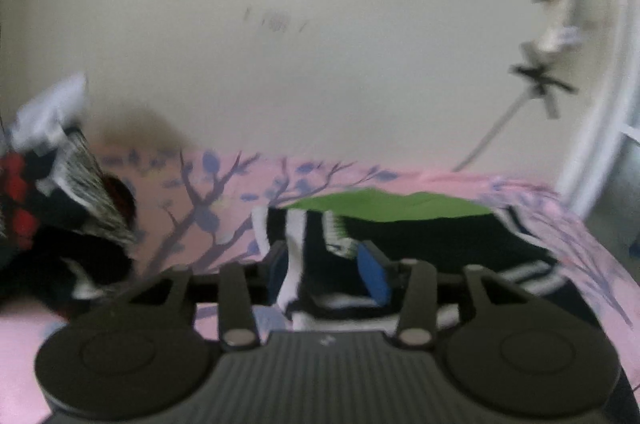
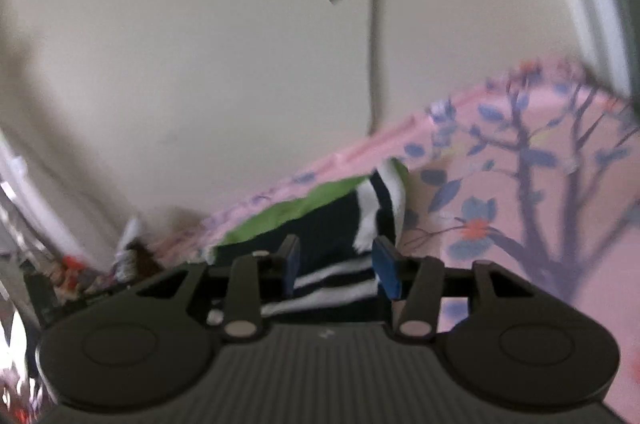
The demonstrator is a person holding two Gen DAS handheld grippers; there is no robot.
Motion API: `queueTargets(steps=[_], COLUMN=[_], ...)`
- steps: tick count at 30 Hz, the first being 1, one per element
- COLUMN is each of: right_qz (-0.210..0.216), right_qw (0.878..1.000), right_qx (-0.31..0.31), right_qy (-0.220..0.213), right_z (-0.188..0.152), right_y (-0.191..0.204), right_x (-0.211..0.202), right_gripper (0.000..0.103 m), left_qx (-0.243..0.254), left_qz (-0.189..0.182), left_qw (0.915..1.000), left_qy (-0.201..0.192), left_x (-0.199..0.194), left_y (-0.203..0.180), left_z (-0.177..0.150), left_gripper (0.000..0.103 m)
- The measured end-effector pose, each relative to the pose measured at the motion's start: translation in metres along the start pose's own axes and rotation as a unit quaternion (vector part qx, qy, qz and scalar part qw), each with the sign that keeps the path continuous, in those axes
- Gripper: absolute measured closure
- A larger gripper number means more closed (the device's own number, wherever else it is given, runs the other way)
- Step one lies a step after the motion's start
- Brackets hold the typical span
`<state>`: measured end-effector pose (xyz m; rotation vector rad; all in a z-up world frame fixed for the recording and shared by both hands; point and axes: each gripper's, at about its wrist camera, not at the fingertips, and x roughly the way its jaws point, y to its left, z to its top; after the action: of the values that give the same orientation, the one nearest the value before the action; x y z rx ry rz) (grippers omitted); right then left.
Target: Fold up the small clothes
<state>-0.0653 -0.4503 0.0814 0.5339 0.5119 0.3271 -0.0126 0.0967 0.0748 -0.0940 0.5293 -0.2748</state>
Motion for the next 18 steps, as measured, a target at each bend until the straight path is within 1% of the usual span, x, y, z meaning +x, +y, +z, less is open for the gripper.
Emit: queueTargets(steps=[2,4,6,7,8,10,11,12,13,15,18], right_qz=[-0.003,-0.017,-0.032,-0.038,-0.04,-0.031,-0.02,-0.013,-0.006,0.007,0.004], right_qw=[0.999,0.996,0.995,0.994,0.994,0.996,0.997,0.997,0.997,0.996,0.994], right_qx=[-0.021,-0.041,-0.057,-0.068,-0.077,-0.079,-0.078,-0.077,-0.076,-0.066,-0.049], right_qy=[-0.041,-0.072,-0.079,-0.074,-0.065,-0.035,-0.012,0.006,0.028,0.066,0.101], right_z=[-0.001,-0.006,-0.014,-0.021,-0.031,-0.054,-0.069,-0.082,-0.098,-0.126,-0.152], right_y=[0.006,0.011,0.017,0.02,0.023,0.024,0.024,0.024,0.024,0.02,0.013], right_x=[-0.059,-0.114,-0.156,-0.174,-0.185,-0.188,-0.184,-0.178,-0.168,-0.144,-0.119], right_gripper=[0.057,0.057,0.057,0.057,0.057,0.057,0.057,0.057,0.057,0.057,0.057], left_qx=[0.024,0.046,0.059,0.065,0.068,0.079,0.082,0.081,0.074,0.056,0.04], left_qz=[-0.011,-0.009,0.002,0.01,0.018,0.045,0.055,0.057,0.051,0.026,0.014], left_qw=[0.9995,0.9984,0.9974,0.9968,0.9964,0.995,0.9945,0.9947,0.9959,0.9976,0.9948], left_qy=[-0.019,-0.032,-0.042,-0.046,-0.047,-0.043,-0.035,-0.026,-0.012,0.029,0.092], left_x=[-0.048,-0.094,-0.135,-0.159,-0.174,-0.206,-0.215,-0.221,-0.222,-0.207,-0.174], left_y=[-0.005,-0.009,-0.01,-0.01,-0.011,-0.014,-0.017,-0.018,-0.02,-0.026,-0.035], left_z=[-0.006,-0.013,-0.019,-0.024,-0.027,-0.038,-0.046,-0.054,-0.063,-0.085,-0.116], left_gripper=[0.059,0.058,0.056,0.054,0.053,0.048,0.048,0.048,0.047,0.047,0.048])
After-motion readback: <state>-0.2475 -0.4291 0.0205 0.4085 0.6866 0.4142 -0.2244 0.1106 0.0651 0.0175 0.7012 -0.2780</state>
